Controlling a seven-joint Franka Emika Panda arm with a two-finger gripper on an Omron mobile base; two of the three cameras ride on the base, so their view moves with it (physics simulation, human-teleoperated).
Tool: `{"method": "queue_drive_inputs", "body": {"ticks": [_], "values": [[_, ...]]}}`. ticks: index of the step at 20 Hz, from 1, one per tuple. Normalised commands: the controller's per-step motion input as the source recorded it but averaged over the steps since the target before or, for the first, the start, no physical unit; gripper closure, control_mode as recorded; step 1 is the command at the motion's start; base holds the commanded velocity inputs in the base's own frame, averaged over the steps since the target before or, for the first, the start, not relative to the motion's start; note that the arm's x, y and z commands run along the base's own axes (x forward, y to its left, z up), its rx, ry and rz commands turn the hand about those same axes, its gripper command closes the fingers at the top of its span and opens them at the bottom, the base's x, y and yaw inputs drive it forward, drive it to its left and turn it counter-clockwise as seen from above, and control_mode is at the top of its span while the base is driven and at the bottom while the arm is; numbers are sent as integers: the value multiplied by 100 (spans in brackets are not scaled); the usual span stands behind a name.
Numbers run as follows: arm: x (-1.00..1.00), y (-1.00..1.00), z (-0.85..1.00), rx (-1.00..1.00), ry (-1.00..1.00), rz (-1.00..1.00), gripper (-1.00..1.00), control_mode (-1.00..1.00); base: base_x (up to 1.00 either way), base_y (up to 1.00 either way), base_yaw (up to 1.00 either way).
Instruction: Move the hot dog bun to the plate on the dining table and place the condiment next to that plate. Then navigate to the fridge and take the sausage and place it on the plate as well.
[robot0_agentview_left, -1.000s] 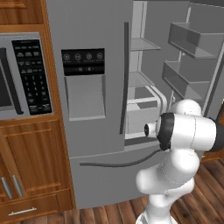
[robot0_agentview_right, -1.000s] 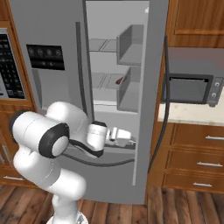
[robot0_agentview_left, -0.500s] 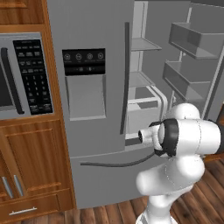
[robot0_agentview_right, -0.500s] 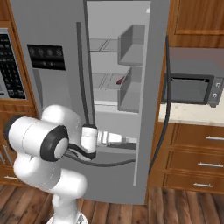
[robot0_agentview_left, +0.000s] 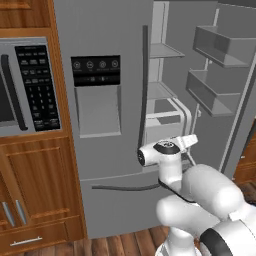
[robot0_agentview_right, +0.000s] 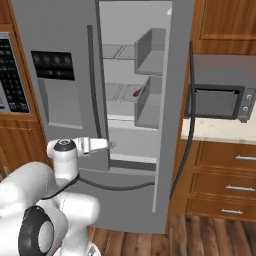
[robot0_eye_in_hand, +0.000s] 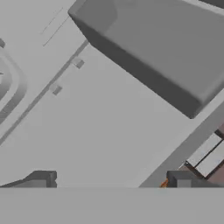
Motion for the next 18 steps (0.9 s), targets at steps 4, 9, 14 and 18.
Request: {"method": "queue_drive_inputs", "body": {"ticks": [4,9,14,18], "values": [[-17,87,100,23,0,25,-100,-100,0,0,0],[-41,60,77,32,0,15,-100,-100,0,0,0],[-43,38,26,42,3,13,-100,-100,0,0,0],[-14,26,0,42,0,11,-100,-100,0,0,0]]}}
